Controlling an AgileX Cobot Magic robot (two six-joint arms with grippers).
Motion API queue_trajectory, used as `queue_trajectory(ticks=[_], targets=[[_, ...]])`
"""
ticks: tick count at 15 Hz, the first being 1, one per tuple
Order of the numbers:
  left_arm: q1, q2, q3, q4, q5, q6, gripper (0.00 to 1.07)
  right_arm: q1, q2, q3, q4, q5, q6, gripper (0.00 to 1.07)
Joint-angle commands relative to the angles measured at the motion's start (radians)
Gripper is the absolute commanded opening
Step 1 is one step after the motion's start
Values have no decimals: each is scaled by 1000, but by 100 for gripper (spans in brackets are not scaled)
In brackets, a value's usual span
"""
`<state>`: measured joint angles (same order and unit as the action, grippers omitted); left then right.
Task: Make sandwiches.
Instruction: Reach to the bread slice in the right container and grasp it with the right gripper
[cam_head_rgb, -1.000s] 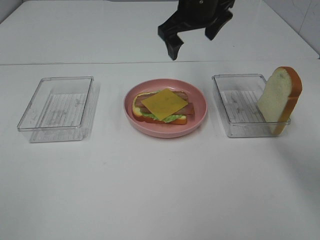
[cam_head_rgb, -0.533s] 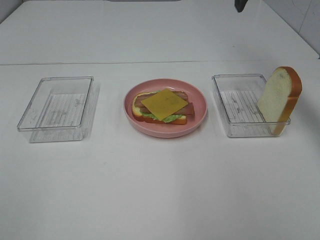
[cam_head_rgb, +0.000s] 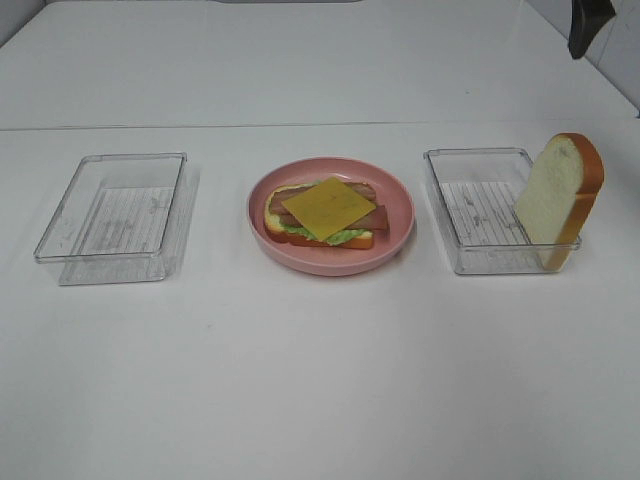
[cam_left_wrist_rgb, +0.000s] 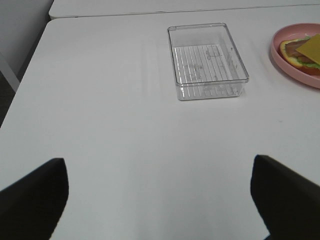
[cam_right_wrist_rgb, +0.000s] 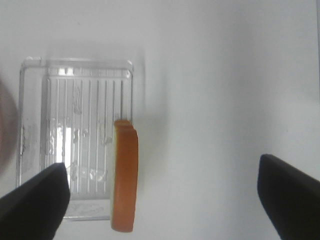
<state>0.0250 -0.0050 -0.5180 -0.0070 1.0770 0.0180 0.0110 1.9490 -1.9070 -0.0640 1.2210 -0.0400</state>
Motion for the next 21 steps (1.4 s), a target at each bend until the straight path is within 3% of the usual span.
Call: queue_trajectory(ticks=[1,3,5,10,21], targets=[[3,-17,0,-3,-4,-2,91,-15,-3,73,10,50,-5,99],[3,-17,0,-3,-4,-2,91,-16,-3,160,45,-5,-13,99],[3,-17,0,-3,-4,-2,91,-16,-3,180,64,-18,-17,99],[3,-17,0,-3,-4,-2,91,-16,23,183,143,-36,-57,99],[3,-17,0,-3,-4,-2,91,-16,174,183,143,-92,-57,99]])
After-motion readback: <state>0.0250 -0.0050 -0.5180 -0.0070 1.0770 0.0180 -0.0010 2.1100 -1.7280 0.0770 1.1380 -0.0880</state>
